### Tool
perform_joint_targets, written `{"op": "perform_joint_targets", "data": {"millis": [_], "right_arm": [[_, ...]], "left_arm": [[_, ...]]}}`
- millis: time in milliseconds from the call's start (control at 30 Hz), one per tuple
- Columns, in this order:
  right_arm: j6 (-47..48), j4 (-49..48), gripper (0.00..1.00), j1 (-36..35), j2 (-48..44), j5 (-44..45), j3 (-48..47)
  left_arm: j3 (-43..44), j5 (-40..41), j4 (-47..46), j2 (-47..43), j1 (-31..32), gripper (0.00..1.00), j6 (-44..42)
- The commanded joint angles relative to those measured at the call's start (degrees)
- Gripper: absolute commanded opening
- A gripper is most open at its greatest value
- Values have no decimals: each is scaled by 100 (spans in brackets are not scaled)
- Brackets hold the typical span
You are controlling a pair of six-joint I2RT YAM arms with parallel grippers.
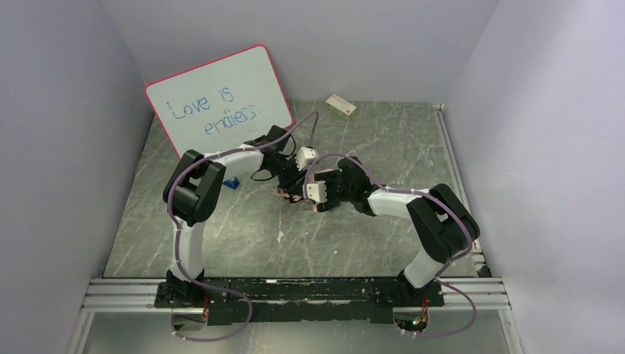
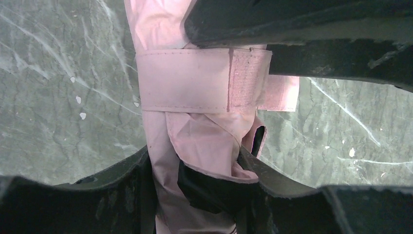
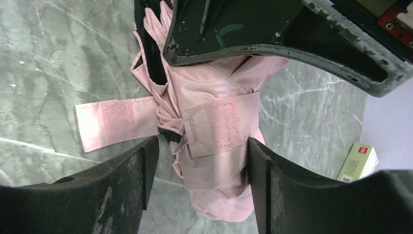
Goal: Put away the umbrella
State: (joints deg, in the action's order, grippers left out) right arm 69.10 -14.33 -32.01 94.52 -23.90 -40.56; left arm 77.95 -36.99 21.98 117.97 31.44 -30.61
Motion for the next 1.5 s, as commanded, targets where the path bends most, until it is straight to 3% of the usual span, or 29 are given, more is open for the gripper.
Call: {"op": "perform_joint_targets", "data": {"millis": [0,200,400,500,567,700,800,1033,1233,1467], "right_arm": [[-243,277,69,-26,-280,79,127],[-1316,-458,69,-37,-935,310,496],[-4776,-1342,66,-43,-1977,1031,782],[-6445,-1428,64,-42,-2485,1383,1025],[-7648,-1000,60,-50,-2723,1814,1077],[-8396,49,60,-47,-2961,2329,932],[-9212,132,61,-43,-3208,2791,1136],[-11505,946,59,-50,-3361,3290,1268],[-13102,601,55,-83,-3273,3331,1706],[-13940,618,56,-575,-2810,3746,1556]], "left_arm": [[-139,517,166,423,161,5,-15],[-185,654,136,409,159,5,2],[-216,799,56,397,165,5,80],[-233,918,-31,387,189,5,186],[-245,1156,-96,376,231,5,346],[-211,1718,-122,413,343,5,640],[-263,1916,-181,387,475,5,679],[-260,1779,-74,379,556,5,459],[-409,1772,-218,259,565,5,453],[-399,1865,-253,313,582,5,596]]}}
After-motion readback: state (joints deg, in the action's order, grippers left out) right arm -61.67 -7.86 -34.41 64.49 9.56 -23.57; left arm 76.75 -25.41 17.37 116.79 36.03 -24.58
